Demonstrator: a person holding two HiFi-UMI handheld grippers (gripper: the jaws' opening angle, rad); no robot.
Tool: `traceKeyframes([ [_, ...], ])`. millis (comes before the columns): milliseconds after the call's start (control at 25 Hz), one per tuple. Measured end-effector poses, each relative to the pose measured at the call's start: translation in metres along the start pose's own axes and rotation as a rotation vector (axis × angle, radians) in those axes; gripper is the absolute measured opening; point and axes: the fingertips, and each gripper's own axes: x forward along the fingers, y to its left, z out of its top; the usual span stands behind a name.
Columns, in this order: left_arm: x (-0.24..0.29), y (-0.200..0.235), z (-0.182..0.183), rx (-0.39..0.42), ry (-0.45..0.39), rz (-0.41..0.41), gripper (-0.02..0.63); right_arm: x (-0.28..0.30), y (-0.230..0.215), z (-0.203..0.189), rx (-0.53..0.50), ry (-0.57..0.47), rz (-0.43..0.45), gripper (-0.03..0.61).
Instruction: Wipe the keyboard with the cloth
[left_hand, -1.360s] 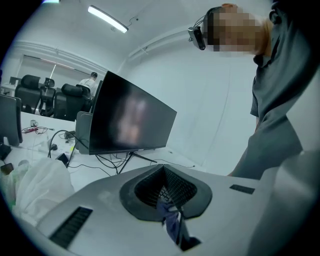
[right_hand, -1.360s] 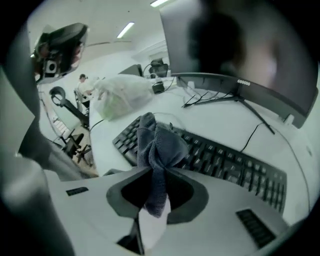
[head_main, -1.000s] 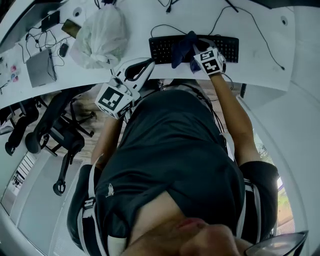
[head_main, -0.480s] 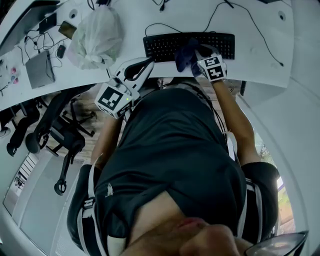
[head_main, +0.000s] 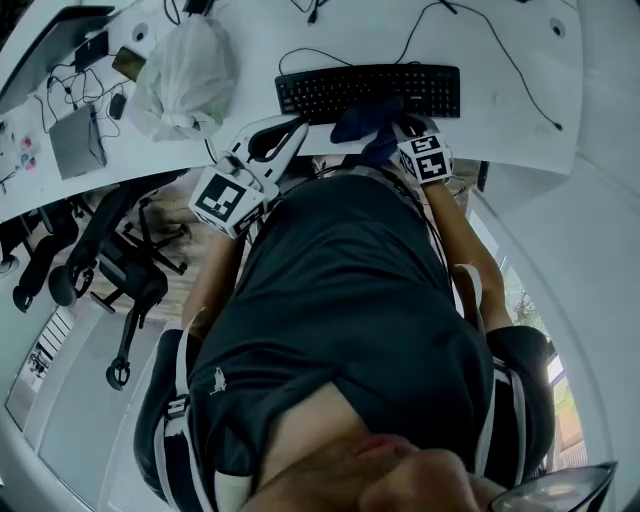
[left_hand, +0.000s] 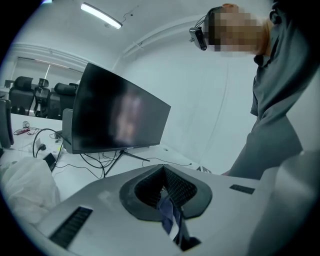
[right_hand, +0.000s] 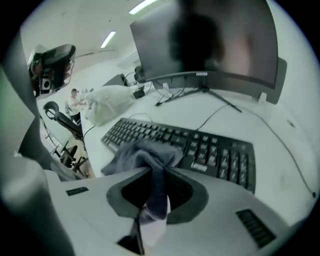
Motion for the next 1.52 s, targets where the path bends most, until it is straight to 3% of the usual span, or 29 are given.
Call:
traceKeyframes([
  [120,0.010,-0.009,-0.002,0.004,0.009,-0.009,0.005,0.001,-0.042,0.054,-0.072,-0.107,-0.088,0.067],
  [240,0.023,-0.023,0.002,0.031,0.005,-0.018,0.005,0.015,-0.080,0.073,-0.082,-0.091,-0.119,0.067],
  [320,0.026,-0.023,0.009,0.049,-0.012,-0.012,0.005,0.015,-0.075,0.056,-0.048,-0.075,-0.108,0.067],
  [480,0.026,-0.020,0.012,0.050,-0.036,0.018,0.005,-0.009,-0.025,-0.018,-0.073,-0.030,-0.061,0.067],
  [560,0.024,-0.020,0.008,0.050,-0.027,0.020,0.005,-0.014,-0.018,-0.031,-0.063,0.005,-0.023,0.067],
  [760,0.029,-0.028,0.006,0.058,-0.014,-0.006,0.005,-0.008,-0.094,0.050,-0.108,-0.116,-0.163,0.067],
  [840,0.032,-0.029,0.009,0.070,-0.017,-0.016,0.005,0.006,-0.119,0.065,-0.087,-0.099,-0.178,0.067],
  [920,0.032,-0.030,0.013,0.079,-0.026,-0.018,0.005,0.006,-0.116,0.049,-0.044,-0.071,-0.166,0.067],
  [1080,0.026,-0.024,0.014,0.065,-0.039,0.007,0.005,-0.018,-0.061,-0.027,-0.008,-0.009,-0.112,0.066],
  [1160,0.024,-0.020,0.008,0.054,-0.030,0.017,0.005,-0.025,-0.055,-0.037,0.023,-0.003,-0.094,0.066],
  [1360,0.028,-0.023,0.005,0.046,0.005,-0.002,0.005,-0.018,-0.111,0.056,-0.055,-0.149,-0.207,0.066],
  [1520,0.038,-0.030,0.016,0.072,-0.005,-0.022,0.005,0.005,-0.131,0.055,0.015,-0.110,-0.185,0.066],
])
